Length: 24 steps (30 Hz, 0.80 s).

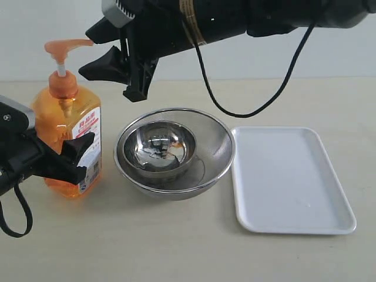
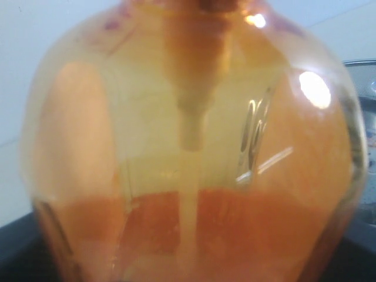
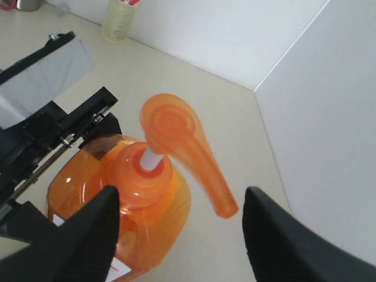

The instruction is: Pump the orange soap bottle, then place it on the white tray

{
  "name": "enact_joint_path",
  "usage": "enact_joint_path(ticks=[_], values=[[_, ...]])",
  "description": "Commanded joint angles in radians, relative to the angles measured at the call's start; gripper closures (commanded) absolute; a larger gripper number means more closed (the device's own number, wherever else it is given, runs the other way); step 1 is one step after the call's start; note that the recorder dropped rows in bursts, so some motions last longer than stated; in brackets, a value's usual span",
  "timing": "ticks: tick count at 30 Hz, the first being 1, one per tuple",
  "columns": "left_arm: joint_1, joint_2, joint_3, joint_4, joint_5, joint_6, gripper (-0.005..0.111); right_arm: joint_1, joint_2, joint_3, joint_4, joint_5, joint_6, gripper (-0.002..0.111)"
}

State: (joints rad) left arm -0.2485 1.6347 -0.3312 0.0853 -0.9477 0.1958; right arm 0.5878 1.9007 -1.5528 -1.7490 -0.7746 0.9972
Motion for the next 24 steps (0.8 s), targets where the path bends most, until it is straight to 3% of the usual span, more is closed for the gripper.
enact_joint_path(ticks=[1,24], values=[[-0.004,-0.014,-0.008,0.002,-0.08,-0.002,0.095,0.002,-0.004,-0.005,0.012,0.011,0.005,0.053],[-0.004,-0.014,-0.008,0.0,-0.082,-0.002,0.095,0.001,-0.007,-0.005,0.005,-0.152,0.173,0.053]])
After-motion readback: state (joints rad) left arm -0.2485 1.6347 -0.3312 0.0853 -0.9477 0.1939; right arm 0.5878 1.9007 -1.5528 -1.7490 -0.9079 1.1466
